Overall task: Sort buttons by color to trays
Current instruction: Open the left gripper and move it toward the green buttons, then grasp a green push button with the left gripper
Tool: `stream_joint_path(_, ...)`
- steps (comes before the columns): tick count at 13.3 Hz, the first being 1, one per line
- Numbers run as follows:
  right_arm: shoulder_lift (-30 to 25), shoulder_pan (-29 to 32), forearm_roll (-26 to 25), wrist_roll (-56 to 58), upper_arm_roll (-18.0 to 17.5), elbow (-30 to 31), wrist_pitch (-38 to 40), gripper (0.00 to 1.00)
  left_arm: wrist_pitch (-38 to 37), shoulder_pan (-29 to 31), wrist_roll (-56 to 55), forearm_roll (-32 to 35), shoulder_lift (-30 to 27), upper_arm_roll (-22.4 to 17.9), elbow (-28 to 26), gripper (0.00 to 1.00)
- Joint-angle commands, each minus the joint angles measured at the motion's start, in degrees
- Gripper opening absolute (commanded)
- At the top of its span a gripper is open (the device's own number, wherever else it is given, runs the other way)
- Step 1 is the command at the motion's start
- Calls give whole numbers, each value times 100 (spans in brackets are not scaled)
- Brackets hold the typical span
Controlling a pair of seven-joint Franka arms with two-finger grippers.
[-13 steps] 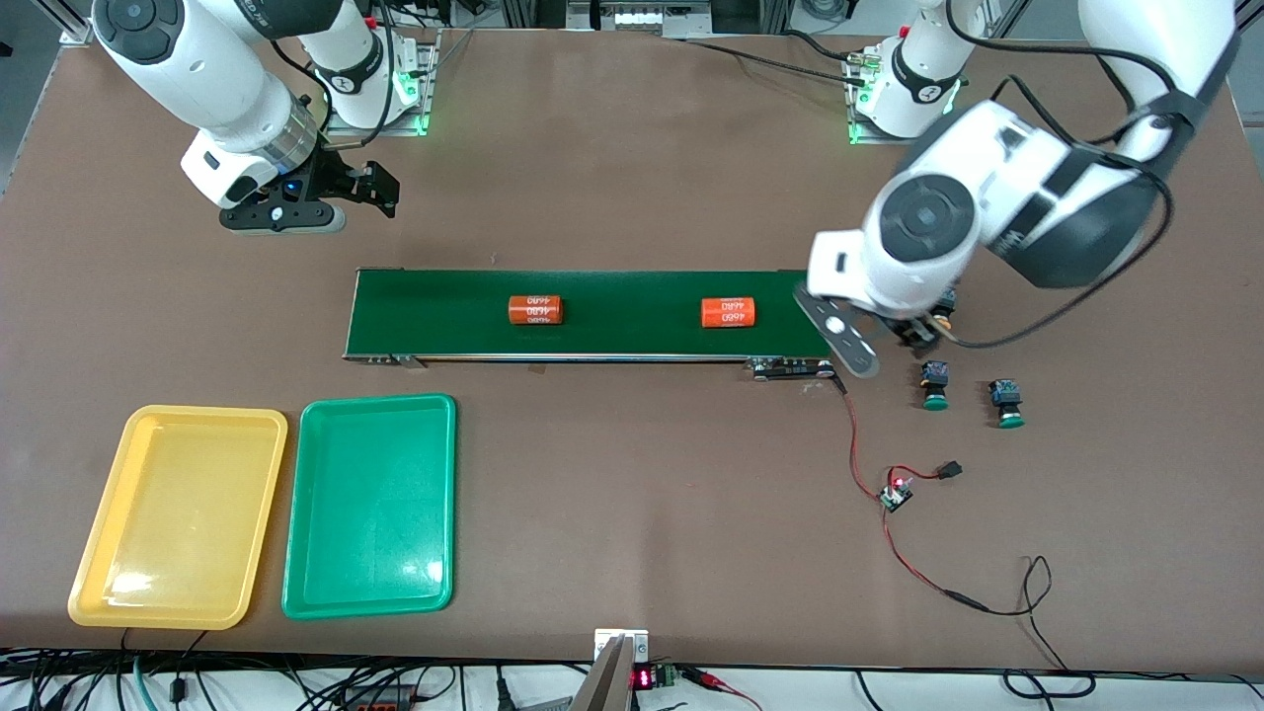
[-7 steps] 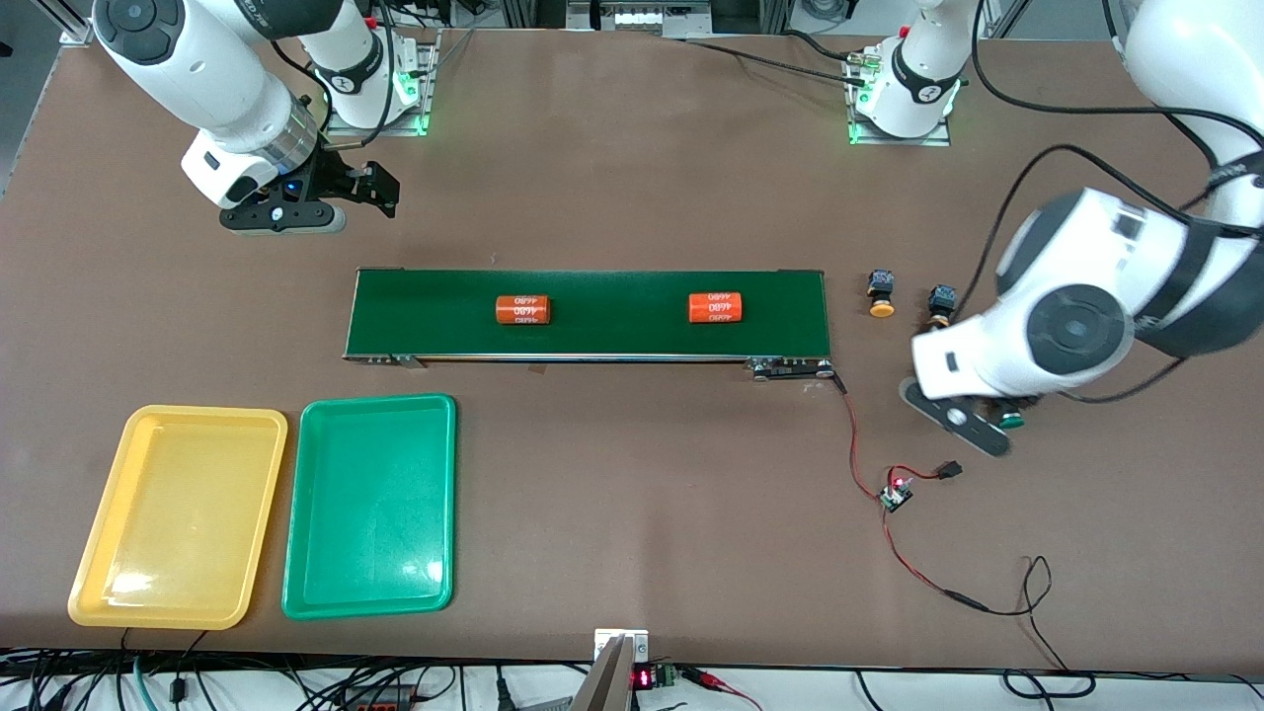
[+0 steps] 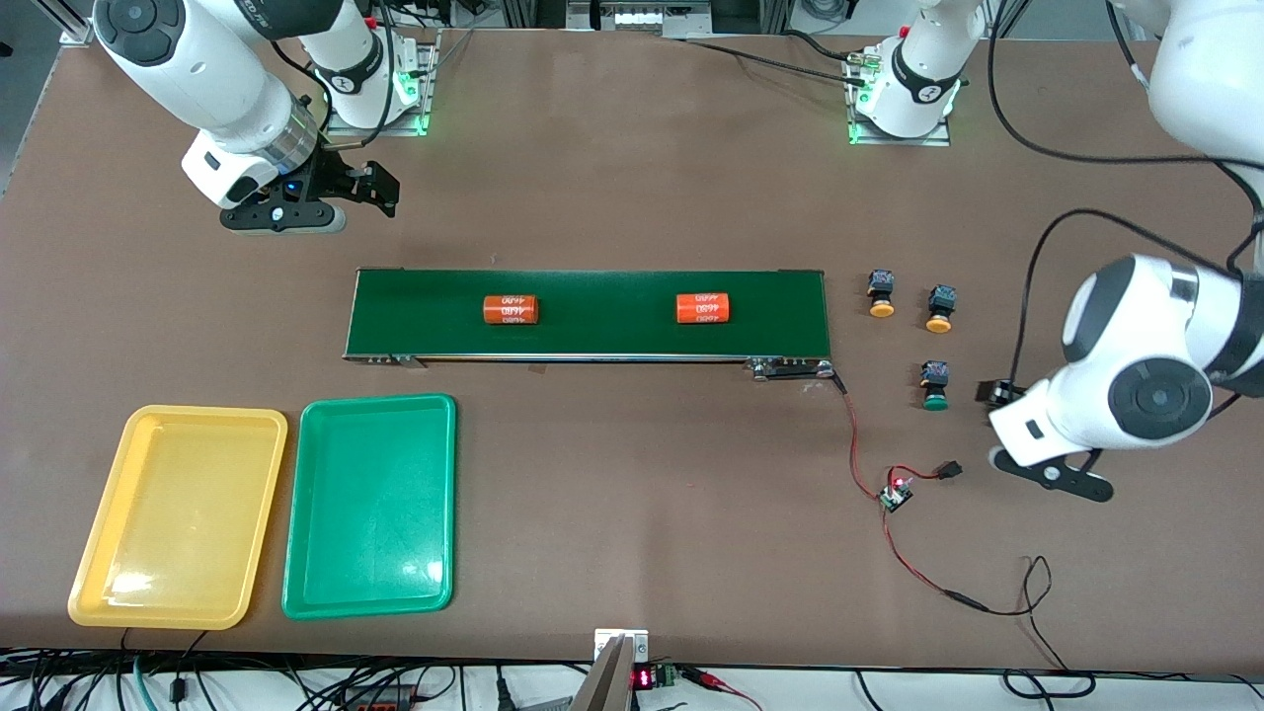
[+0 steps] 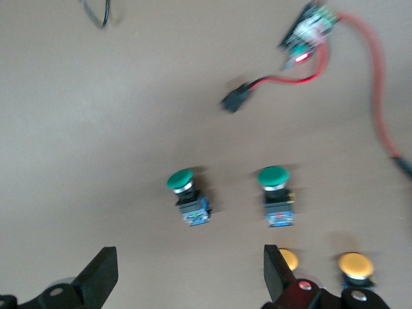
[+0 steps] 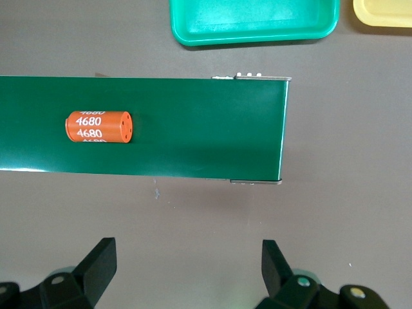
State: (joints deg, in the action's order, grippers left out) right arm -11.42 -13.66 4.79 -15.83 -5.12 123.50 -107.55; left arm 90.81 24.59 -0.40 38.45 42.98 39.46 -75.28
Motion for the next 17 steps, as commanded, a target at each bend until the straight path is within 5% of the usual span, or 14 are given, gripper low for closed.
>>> stream_joint_path(1, -45, -31, 5, -17, 28, 17, 59, 100, 42, -60, -196, 57, 105, -131, -293, 100)
stream_joint_path(3, -54, -31, 5, -17, 28, 34, 50, 100, 365, 132, -732, -240, 122, -131, -600, 100)
stream_joint_path(8, -54, -31, 5, -25, 28, 34, 50, 100, 2579, 1159, -988, -417, -9, 9, -2472, 100)
stream_joint_path(13, -54, -31, 5, -34, 28, 34, 50, 100, 2355, 1364, -1181, -418, -18, 615, -2475, 100)
stream_joint_path(17, -45, -40, 5, -69, 28, 34, 6, 100, 2353, 1364, -1453, -409, 17, 625, -2588, 100)
